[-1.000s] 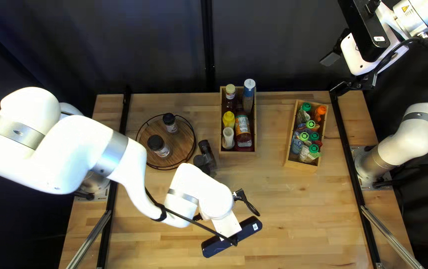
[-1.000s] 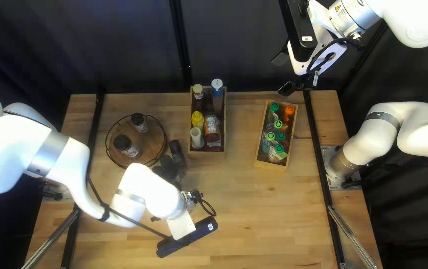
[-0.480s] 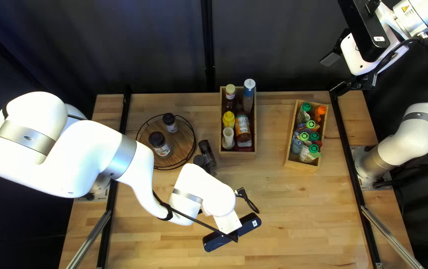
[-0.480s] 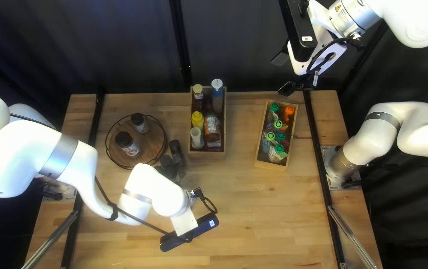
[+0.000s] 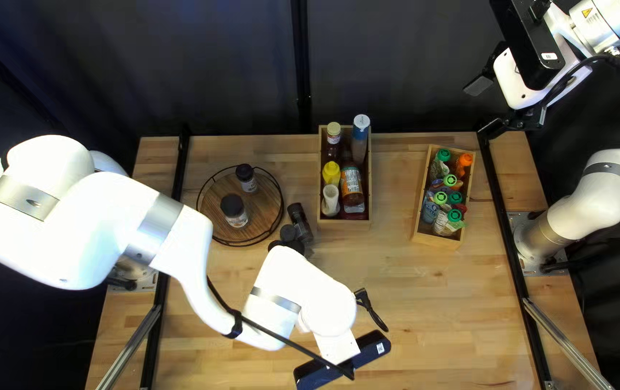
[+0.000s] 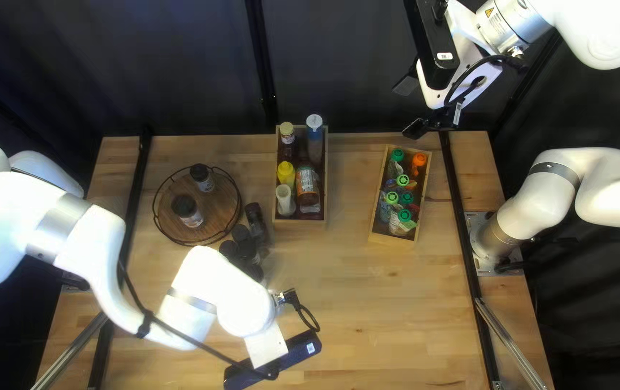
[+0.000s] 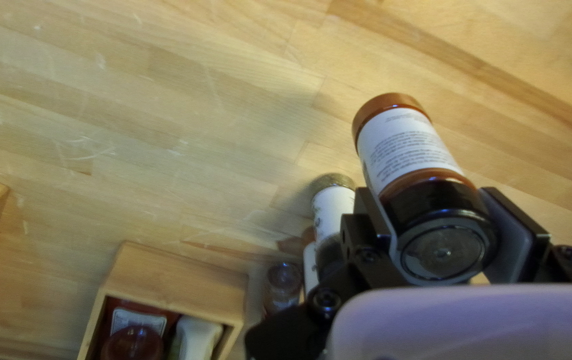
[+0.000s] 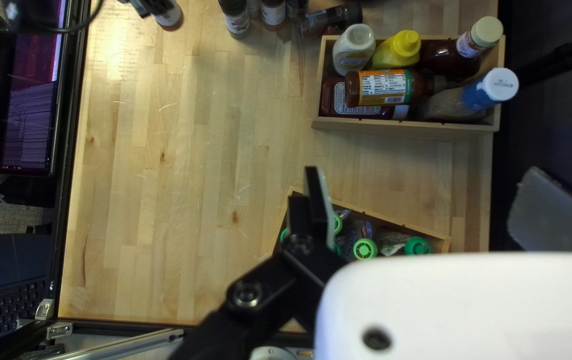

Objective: Separate condiments, baby food and spices and place it in 3 different racks/containers

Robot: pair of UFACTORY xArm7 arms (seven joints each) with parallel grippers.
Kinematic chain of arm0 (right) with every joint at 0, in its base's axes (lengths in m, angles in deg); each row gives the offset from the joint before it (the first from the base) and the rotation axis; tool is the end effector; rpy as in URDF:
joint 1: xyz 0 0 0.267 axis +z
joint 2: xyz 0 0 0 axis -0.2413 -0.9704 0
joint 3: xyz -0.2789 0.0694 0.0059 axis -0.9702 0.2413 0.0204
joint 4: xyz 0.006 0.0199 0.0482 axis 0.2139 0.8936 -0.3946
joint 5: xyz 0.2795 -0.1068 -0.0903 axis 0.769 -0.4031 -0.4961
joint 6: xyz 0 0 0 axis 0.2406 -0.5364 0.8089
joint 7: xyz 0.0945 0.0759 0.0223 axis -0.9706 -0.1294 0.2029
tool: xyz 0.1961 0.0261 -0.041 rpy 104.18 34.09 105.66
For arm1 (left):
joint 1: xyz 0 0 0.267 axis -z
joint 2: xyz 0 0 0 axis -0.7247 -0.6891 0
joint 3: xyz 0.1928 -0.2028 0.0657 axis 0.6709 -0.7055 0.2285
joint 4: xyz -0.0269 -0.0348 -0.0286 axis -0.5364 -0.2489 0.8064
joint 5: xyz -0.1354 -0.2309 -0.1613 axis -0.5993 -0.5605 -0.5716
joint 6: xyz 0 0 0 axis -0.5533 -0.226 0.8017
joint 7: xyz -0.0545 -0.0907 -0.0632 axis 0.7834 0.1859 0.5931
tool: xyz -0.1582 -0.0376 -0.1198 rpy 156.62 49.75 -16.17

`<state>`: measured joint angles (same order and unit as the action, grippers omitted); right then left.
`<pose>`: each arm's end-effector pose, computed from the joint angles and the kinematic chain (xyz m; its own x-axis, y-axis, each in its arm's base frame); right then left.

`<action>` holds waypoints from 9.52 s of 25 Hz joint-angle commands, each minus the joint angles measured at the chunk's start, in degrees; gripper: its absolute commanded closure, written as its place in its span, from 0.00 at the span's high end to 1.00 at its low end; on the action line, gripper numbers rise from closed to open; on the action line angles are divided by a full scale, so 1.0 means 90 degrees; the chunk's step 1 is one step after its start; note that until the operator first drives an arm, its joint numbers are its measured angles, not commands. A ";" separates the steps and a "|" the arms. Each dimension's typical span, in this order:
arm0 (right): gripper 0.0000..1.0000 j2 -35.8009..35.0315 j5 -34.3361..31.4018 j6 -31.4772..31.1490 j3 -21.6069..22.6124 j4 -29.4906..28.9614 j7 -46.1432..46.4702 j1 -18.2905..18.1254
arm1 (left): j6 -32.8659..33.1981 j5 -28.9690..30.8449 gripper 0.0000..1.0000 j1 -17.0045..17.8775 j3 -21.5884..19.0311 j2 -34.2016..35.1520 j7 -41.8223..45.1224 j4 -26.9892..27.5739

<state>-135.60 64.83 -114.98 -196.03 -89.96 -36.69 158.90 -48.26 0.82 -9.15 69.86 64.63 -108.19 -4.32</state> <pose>0.3213 -0.0423 0.4369 0.8407 0.0610 0.5380 0.0760 -0.9971 -0.0058 0.4280 -0.1705 0.1804 0.3953 -0.9072 -0.1437 -0.9162 -0.4006 0.0085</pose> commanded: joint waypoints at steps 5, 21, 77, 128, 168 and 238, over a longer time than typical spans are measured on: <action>1.00 0.0000 0.0000 0.0000 0.0000 0.0000 0.0000 0.0000 | -0.0887 0.1112 0.00 -0.0094 0.0152 0.1781 0.1649 -0.0734; 1.00 0.0000 0.0000 0.0000 0.0000 0.0000 0.0000 0.0000 | -0.0459 0.2640 0.00 -0.1662 0.1108 0.3917 0.3273 -0.3149; 1.00 0.0000 0.0000 0.0000 0.0000 0.0000 0.0000 0.0000 | 0.1446 0.1881 0.79 -0.1809 0.1835 0.2486 0.3136 -0.4254; 1.00 0.0000 0.0000 0.0000 0.0000 0.0000 0.0000 0.0000 | 0.1895 0.0610 1.00 -0.0769 -0.0413 0.1911 1.2073 -0.3691; 1.00 0.0000 0.0000 0.0000 0.0000 0.0000 0.0000 0.0000 | -0.0561 0.1110 0.00 -0.1321 -0.0393 0.5271 1.1793 -0.5260; 1.00 0.0000 0.0000 0.0000 0.0000 0.0000 0.0000 0.0000 | 0.0718 0.2988 1.00 -0.2499 0.2434 0.5210 0.9246 -0.5286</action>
<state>-135.60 64.83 -114.98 -196.03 -89.96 -36.69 158.90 -40.87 28.11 -32.10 92.07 111.99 -24.64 -53.00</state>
